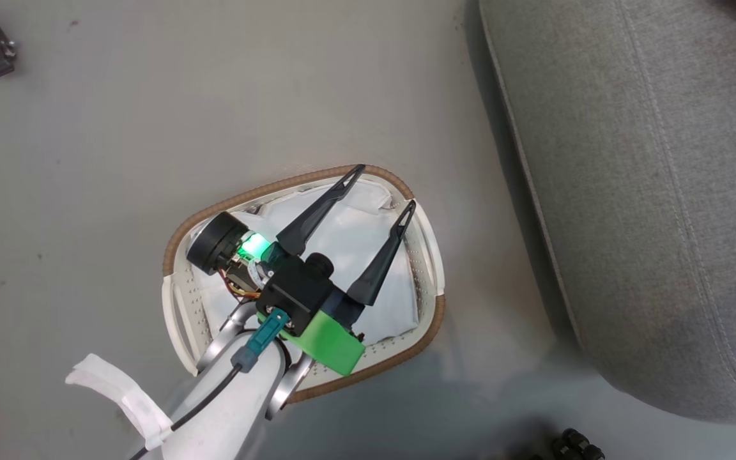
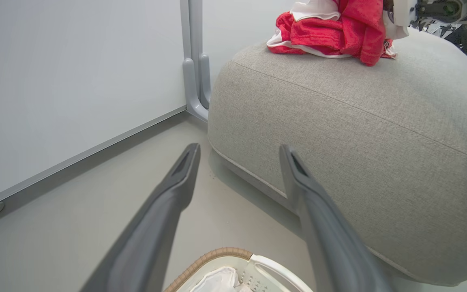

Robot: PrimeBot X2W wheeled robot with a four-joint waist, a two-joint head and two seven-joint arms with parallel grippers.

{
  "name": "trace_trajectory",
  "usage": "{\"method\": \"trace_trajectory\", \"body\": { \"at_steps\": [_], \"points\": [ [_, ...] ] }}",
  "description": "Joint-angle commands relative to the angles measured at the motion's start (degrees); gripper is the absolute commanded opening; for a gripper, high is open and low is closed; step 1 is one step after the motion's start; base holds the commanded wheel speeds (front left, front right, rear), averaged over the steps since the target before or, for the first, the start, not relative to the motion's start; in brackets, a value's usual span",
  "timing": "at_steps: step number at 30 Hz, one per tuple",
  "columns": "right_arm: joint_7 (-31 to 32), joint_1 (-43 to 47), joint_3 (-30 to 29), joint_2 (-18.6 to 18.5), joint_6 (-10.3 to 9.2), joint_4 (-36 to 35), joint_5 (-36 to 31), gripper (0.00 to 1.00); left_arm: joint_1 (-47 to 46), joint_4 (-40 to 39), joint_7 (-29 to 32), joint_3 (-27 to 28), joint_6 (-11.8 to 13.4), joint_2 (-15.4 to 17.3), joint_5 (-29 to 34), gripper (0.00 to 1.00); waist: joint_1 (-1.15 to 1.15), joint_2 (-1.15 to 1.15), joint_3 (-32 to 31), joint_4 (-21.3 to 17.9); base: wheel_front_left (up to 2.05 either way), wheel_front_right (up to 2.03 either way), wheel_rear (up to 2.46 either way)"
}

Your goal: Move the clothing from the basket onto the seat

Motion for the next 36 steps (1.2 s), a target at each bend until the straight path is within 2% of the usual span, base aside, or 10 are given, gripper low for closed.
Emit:
{"method": "trace_trajectory", "body": {
  "at_steps": [1,2,3,4,5,12,20,29,36],
  "points": [
    [-0.3,1.2,0.3,0.4,-0.08,0.2,0.2,0.07,-0.2,0.2,0.0,0.3,0.0,0.5,0.3,1.00,-0.01,0.00,-0.5,-1.4,0.00,0.00,0.00],
    [-0.3,1.6,0.5,0.8,-0.09,0.3,0.6,0.31,-0.1,0.4,0.0,0.4,0.0,0.6,0.2,1.00,-0.01,0.00,-0.7,-1.8,0.00,0.00,0.00],
    [-0.3,1.9,0.7,1.3,-0.09,0.2,0.9,0.49,0.1,0.6,0.0,0.6,0.0,0.7,0.0,1.00,-0.01,0.00,-1.0,-2.2,0.00,0.00,0.00],
    [-0.3,2.4,1.2,1.7,-0.09,-0.2,1.0,0.90,0.2,1.0,0.0,0.7,0.0,0.7,-0.2,1.00,-0.01,0.00,-1.3,-2.6,0.00,0.00,0.00],
    [-0.4,2.8,1.6,2.2,-0.08,-0.6,1.3,1.00,0.3,1.2,0.0,0.7,0.0,0.7,-0.4,1.00,-0.01,0.00,-1.6,-3.0,0.00,0.00,0.00],
    [-0.3,8.9,7.8,6.1,-0.08,-5.0,4.4,1.00,1.6,1.9,0.0,2.2,-0.1,0.5,-2.9,1.00,-0.01,0.00,-5.2,-5.7,0.00,0.00,0.00],
    [-0.3,15.9,11.6,7.7,-0.09,-11.4,7.8,1.00,4.2,1.2,0.0,6.3,0.1,-0.8,-5.1,1.00,-0.01,0.00,-10.8,-6.5,0.00,0.00,0.00],
    [-0.3,18.0,13.0,9.2,-0.08,-17.2,9.4,1.00,8.3,1.7,0.0,13.0,0.5,-3.2,-7.2,1.00,-0.01,0.00,-19.1,-3.2,0.00,0.00,0.00],
    [-0.3,20.2,13.9,13.5,-0.08,-21.1,10.4,1.00,12.3,1.8,0.0,21.0,2.0,-4.9,-7.4,1.00,-0.01,0.00,-23.6,0.8,0.00,0.00,0.00]
  ]
}}
